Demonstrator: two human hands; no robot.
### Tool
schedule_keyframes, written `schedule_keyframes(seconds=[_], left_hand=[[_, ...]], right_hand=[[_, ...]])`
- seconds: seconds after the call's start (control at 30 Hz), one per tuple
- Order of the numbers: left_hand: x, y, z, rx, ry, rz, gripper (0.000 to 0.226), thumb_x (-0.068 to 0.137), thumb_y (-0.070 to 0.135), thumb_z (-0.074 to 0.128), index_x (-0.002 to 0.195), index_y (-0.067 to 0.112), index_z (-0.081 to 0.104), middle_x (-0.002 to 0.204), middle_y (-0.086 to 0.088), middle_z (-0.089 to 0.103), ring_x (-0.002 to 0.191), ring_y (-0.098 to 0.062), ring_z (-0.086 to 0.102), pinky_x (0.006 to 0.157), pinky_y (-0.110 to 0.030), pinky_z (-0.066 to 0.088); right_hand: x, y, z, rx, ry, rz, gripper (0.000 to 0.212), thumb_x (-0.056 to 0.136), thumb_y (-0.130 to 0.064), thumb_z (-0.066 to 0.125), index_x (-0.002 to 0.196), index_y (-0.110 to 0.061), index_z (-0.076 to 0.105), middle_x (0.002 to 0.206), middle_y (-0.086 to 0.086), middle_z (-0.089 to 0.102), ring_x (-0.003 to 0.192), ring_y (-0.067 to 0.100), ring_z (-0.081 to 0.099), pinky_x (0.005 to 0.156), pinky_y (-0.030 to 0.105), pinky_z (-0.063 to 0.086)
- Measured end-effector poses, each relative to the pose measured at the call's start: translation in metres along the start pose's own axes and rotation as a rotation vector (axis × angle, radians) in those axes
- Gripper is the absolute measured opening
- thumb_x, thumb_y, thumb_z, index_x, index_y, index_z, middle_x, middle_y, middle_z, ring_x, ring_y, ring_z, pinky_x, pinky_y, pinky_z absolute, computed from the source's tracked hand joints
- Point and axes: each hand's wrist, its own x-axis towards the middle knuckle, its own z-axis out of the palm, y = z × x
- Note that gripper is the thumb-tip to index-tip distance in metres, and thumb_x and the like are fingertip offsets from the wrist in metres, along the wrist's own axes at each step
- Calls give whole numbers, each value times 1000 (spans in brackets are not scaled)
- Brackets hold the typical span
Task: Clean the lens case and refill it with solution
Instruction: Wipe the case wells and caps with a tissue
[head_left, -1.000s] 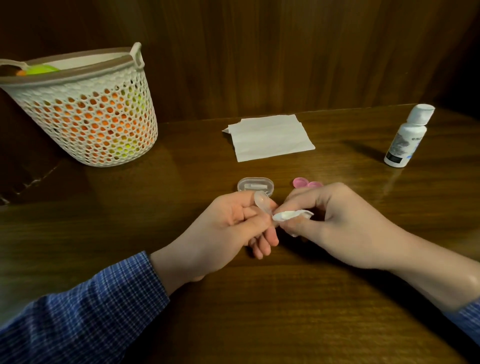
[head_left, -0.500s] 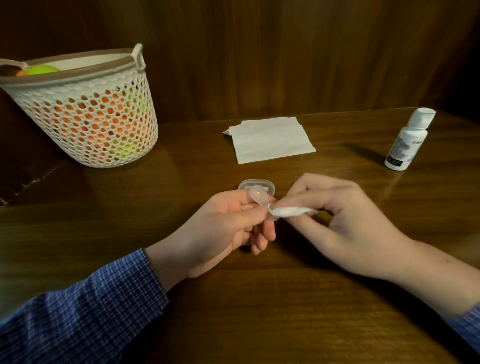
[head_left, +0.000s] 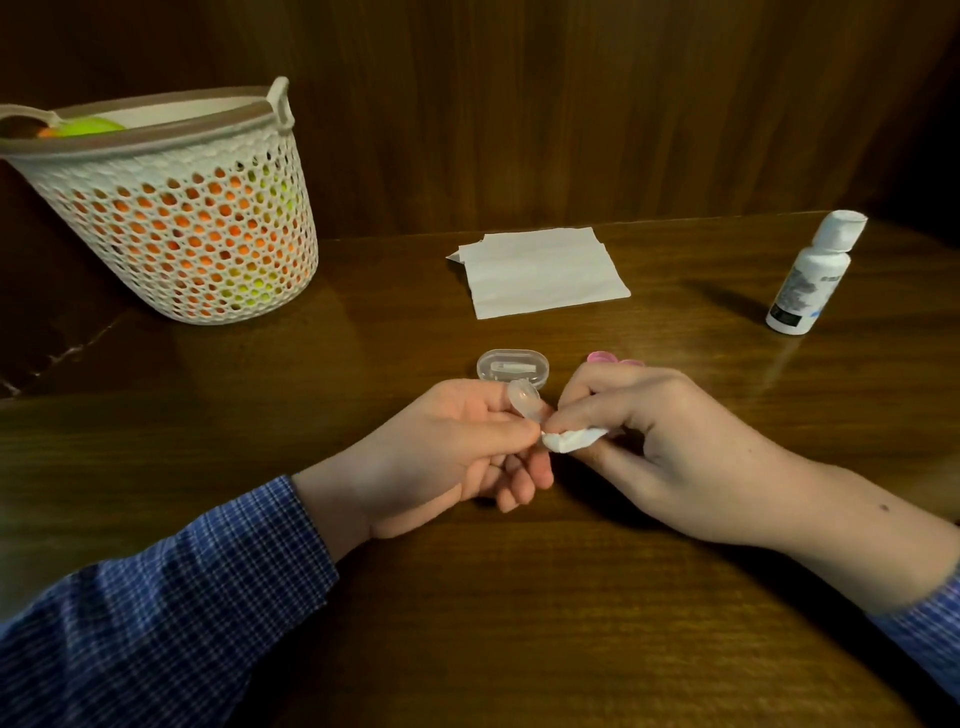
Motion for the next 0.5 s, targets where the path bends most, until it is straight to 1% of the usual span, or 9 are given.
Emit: schedule_keyframes(seconds=[0.07,0.13,0.23,0.33,0.37,0.4,0.43,0.47,0.5], left_hand=[[-1,-3,4,59,62,71,18,104,8,50,103,9,68,83,-11,68,70,-18,62,61,-27,51],[-1,-5,7,154,135,137,19,104,6,49,104,13,67,83,-8,70,72,-20,63,63,-31,52],[-1,-7,8,370,217,226,19,104,9,51,113,18,65,84,-4,72,73,-18,67,66,-31,55],[-2,-8,8,517,271,294,22,104,15,52,123,20,63,88,1,72,75,-14,70,68,-27,57],[-1,-7,8,531,286,314,24,104,17,52,124,20,63,89,1,72,76,-13,70,68,-26,58],[-1,-7,7,526,295,328,24,104,17,52,125,21,62,89,1,73,76,-13,70,68,-26,57],[0,-6,7,503,299,334,24,104,16,51,125,21,62,88,1,73,75,-13,69,68,-26,57],[1,-5,6,463,297,328,24,105,15,50,125,21,62,87,-1,73,73,-13,68,67,-25,56],[1,-5,6,411,289,313,22,105,13,50,122,20,63,86,-2,72,72,-13,67,67,-26,55]], right_hand=[[1,-2,0,96,31,85,18,95,-22,66,97,-33,79,88,-14,69,91,11,64,86,16,45],[2,-1,0,233,40,188,20,96,-24,66,84,-33,78,79,-8,71,79,8,65,87,13,42],[2,-1,2,540,46,371,22,98,-18,66,81,-12,79,76,13,70,65,11,56,72,22,45],[6,-2,5,935,30,542,17,93,-9,68,82,0,77,74,13,66,60,11,54,60,22,49],[8,-2,4,1095,20,614,11,89,-7,69,89,2,76,74,13,65,58,10,54,55,19,50],[11,-3,3,1271,30,688,20,85,-5,71,104,3,71,75,14,65,56,10,55,51,18,50],[13,-1,2,1449,62,756,40,81,-2,71,121,2,63,78,15,66,55,11,56,48,19,51],[13,2,0,1571,116,795,54,80,0,71,131,-2,56,81,16,67,56,12,56,47,20,52],[13,2,-2,1591,146,797,55,80,0,71,133,-1,56,81,15,67,57,12,56,48,20,51]])
